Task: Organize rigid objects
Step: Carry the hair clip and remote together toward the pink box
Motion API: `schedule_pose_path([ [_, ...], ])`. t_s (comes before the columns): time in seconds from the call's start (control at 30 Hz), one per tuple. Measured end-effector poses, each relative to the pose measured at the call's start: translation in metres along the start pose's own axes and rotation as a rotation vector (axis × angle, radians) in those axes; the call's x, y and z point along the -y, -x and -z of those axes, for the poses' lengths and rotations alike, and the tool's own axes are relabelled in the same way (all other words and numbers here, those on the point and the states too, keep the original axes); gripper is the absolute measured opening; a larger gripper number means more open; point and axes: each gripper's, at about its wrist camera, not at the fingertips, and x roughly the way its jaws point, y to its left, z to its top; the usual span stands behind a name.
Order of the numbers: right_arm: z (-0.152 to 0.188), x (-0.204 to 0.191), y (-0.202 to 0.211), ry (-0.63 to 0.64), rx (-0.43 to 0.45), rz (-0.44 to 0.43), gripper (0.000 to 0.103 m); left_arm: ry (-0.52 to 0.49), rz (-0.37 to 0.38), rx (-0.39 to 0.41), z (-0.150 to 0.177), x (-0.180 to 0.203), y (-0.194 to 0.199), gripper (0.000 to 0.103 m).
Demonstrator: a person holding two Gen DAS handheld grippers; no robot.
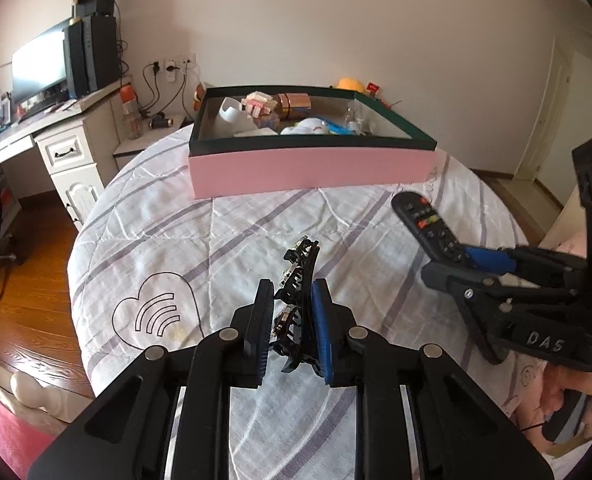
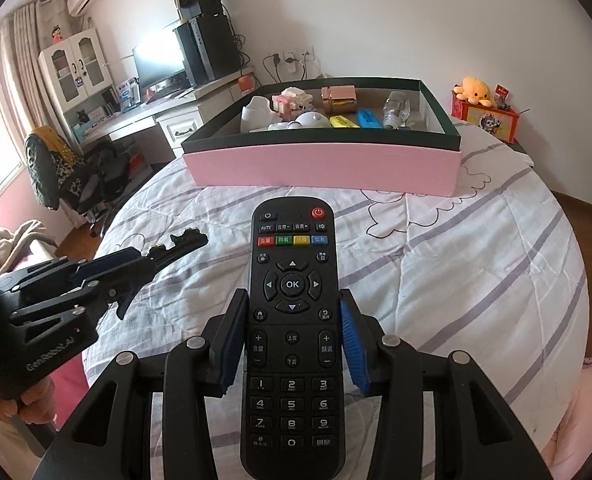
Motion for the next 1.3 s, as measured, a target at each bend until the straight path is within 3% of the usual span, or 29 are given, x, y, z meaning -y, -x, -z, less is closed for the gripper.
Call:
schedule_pose_path([
  [0.3,-0.004,-0.002,0.005,0.006,0.013,-0.015,0.045,-0.035,-0.015,0.004,-0.004,0.007,0.003,0.019],
  [0.87,-0.03,-0.007,0.029,0.047,0.085,-0.029,0.045,-0.088,0.001,0.091,-0.034,0.022,0.026,0.019],
  [1.03,-0.05,-0.006,0.036,0.072,0.115,-0.03,0.045,-0.124,0.0,0.121,-0.056,0.029,0.027,0.019],
  [1.3,-0.099,0.005,0.038,0.121,0.158,0.006,0.045,-0.18,-0.023,0.149,-0.118,0.028,0.007,0.019],
])
